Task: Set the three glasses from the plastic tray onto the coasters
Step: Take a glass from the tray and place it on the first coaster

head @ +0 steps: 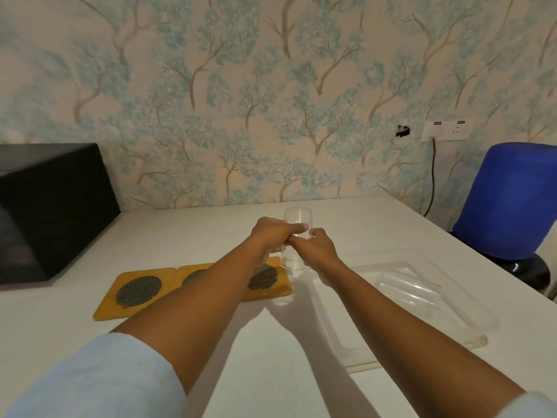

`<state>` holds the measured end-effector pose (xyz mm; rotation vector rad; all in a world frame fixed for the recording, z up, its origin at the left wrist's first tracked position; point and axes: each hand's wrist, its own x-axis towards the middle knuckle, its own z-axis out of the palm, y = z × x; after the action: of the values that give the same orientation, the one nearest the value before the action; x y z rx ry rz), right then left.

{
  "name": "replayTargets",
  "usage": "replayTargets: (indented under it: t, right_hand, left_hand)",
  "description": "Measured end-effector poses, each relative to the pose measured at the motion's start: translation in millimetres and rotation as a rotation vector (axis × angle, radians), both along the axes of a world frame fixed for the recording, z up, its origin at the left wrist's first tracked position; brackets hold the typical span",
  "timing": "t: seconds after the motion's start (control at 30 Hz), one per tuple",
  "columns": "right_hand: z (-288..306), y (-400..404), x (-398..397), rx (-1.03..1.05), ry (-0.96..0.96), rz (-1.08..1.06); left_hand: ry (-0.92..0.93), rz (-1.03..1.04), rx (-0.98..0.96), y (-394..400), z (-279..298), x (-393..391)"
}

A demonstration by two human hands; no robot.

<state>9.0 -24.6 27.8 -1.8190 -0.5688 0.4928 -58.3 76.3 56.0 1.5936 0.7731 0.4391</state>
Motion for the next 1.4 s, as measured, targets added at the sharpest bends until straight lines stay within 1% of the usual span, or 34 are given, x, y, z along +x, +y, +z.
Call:
replayTargets:
  t: [0.2, 0.4, 0.63, 0.83, 1.13, 1.4]
  right_hand:
    - [-2.9, 40.3, -34.9, -0.004, -0.063, 0.097]
    - [-11.8, 81.1, -72.9, -0.023, -0.132, 0.215]
    - [-24.4, 123.0, -110.2, -0.021, -0.104, 0.323]
    - [-41.9, 158.5, -137.9, -0.006, -0.122, 0.370]
    - [-64.7, 203.6, -169.4, -0.005, -0.248, 0.405]
    - [-78.5, 230.3, -182.1, 0.001, -0.330, 0.461]
  left_hand:
    - [-0.040, 0.034, -0.006, 38.3, 0.8, -52.0]
    - [0.010, 0.089, 0.061, 77.0, -6.7, -103.1]
    - [0.031, 0.172, 0.076, 110.9, -18.7, -150.7]
    - [0.050, 0.283, 0.083, 141.4, -36.1, -178.9]
    - [0.121, 0.387, 0.198, 176.3, -59.9, -214.2]
    - [0.148, 0.461, 0.244, 198.2, -76.2, -228.7]
